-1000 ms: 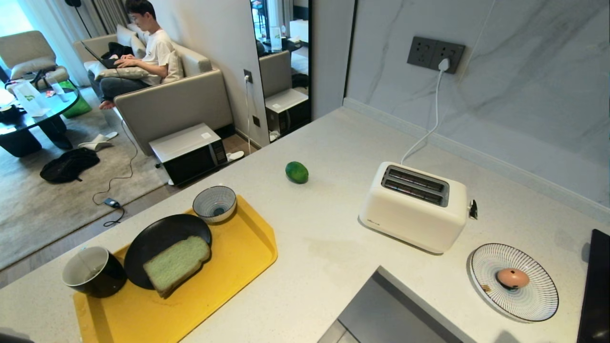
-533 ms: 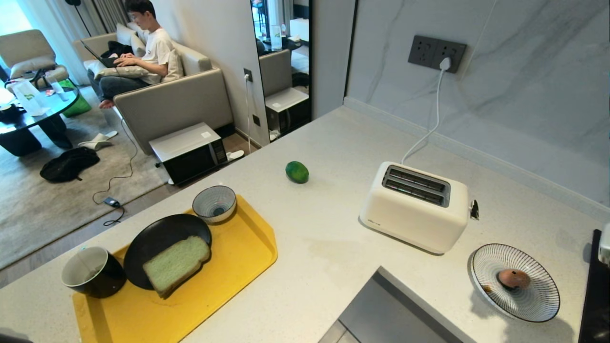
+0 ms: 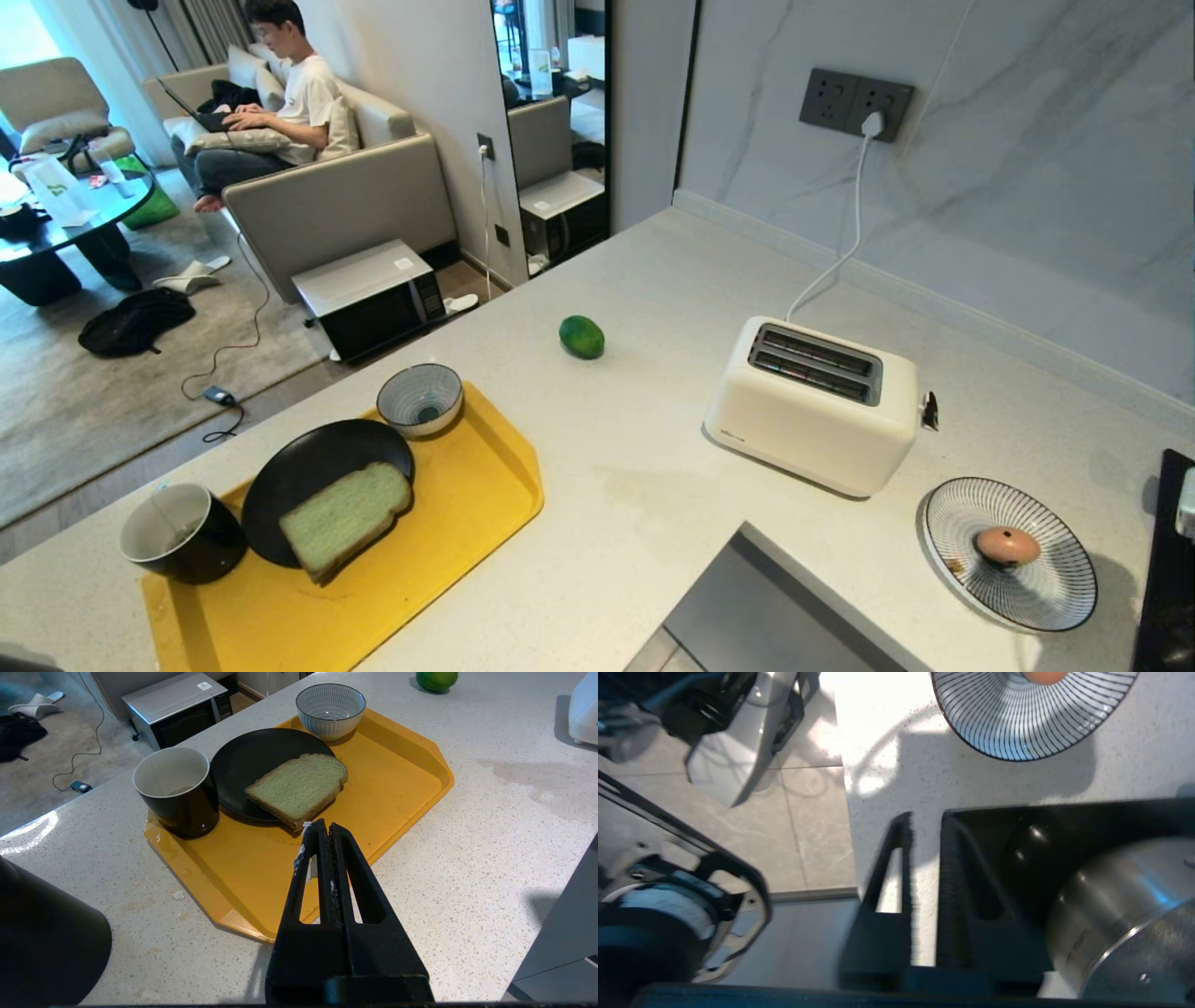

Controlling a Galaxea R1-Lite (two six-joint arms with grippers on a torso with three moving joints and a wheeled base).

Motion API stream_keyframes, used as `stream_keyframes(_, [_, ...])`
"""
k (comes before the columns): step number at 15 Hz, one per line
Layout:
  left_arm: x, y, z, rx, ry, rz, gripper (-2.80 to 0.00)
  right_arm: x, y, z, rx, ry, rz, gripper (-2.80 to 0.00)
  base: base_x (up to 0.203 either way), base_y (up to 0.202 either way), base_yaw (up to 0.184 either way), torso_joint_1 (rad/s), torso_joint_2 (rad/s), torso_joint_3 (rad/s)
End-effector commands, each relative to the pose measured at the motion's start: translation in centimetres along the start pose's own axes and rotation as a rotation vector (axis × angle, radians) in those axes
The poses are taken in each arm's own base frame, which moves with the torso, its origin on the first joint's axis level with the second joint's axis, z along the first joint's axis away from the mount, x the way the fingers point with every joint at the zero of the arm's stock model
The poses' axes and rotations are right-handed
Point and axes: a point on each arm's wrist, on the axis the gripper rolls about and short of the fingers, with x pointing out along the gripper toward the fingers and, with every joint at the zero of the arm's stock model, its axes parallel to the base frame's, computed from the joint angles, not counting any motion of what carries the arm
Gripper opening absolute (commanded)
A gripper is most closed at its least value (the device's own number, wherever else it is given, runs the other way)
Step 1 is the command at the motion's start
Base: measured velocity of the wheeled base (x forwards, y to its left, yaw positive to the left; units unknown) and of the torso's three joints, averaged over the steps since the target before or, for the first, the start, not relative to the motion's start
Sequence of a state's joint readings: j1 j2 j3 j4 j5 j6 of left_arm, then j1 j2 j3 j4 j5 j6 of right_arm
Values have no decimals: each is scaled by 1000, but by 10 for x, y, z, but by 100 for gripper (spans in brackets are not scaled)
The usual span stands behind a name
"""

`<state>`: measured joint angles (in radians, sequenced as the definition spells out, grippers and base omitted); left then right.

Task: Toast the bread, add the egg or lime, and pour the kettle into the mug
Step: Pick up the egg

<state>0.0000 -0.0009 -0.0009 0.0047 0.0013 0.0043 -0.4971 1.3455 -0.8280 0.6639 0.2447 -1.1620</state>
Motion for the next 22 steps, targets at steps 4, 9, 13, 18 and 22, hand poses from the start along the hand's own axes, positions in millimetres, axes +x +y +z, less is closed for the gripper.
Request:
stream_keyframes(4, [0, 0, 0, 0, 0, 0, -280, 16, -2, -8, -80, -52, -135, 0, 0, 0, 0, 0, 0, 0])
stream_keyframes(9, [0, 0, 0, 0, 1, 0, -280, 18, -22, -1, -319, -25, -152, 0, 0, 0, 0, 0, 0, 0])
stream_keyframes(13, [0, 0, 0, 0, 1, 0, -280, 21, -76, 20, -525, 10, -174, 0, 0, 0, 0, 0, 0, 0])
stream_keyframes(18, [0, 0, 0, 0, 0, 0, -280, 60, -109, 35, -552, 15, -23, 0, 0, 0, 0, 0, 0, 0])
stream_keyframes(22, [0, 0, 0, 0, 0, 0, -280, 75, -99, 56, -476, -31, 117, 0, 0, 0, 0, 0, 0, 0])
